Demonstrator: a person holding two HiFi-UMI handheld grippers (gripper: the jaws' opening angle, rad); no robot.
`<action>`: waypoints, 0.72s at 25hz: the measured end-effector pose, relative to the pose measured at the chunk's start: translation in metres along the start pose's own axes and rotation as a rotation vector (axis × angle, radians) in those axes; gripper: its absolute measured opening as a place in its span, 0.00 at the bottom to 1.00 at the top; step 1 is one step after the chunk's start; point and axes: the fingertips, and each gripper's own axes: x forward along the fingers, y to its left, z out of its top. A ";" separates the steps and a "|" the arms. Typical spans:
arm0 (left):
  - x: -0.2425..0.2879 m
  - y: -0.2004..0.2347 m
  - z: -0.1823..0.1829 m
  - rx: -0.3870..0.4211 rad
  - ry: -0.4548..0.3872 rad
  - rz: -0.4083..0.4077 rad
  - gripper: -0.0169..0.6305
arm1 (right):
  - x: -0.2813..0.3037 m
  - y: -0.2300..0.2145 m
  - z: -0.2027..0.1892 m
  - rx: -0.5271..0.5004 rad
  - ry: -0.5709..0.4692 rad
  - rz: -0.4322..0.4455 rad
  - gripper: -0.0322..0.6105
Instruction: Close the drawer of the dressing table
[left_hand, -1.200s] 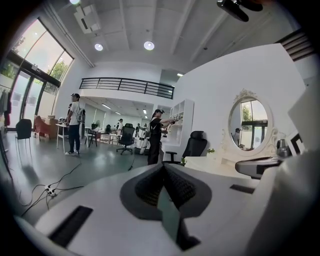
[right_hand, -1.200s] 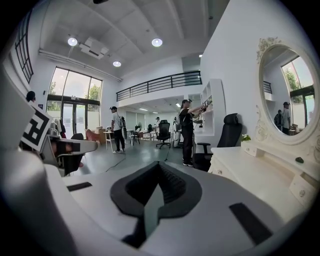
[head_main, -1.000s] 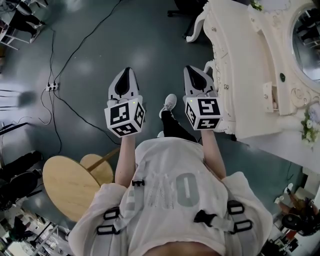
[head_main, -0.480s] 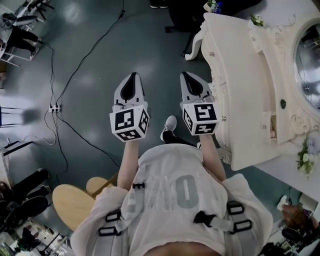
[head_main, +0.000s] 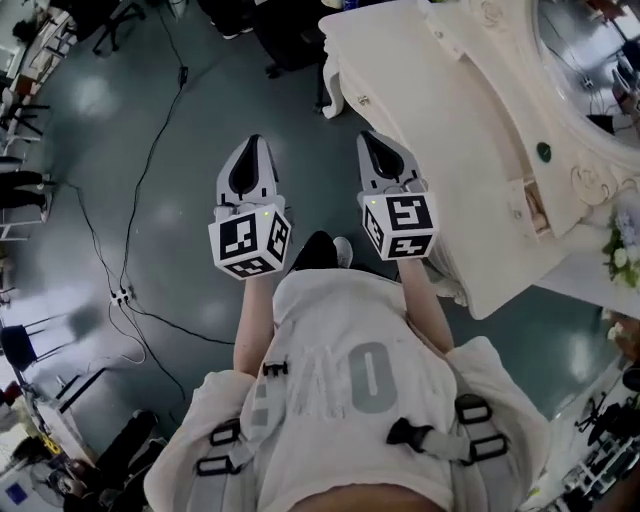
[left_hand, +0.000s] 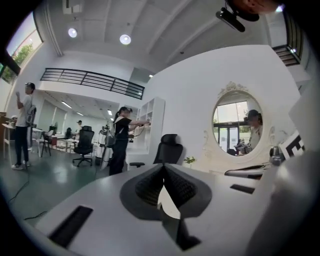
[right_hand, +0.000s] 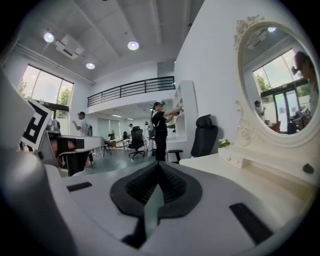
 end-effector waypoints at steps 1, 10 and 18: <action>0.013 -0.015 0.001 0.007 0.006 -0.051 0.05 | -0.007 -0.015 0.000 0.016 -0.001 -0.050 0.06; 0.086 -0.197 -0.002 0.058 0.033 -0.583 0.05 | -0.113 -0.150 -0.016 0.147 -0.025 -0.565 0.06; 0.084 -0.334 -0.007 0.079 0.046 -0.997 0.05 | -0.221 -0.194 -0.027 0.216 -0.057 -0.982 0.06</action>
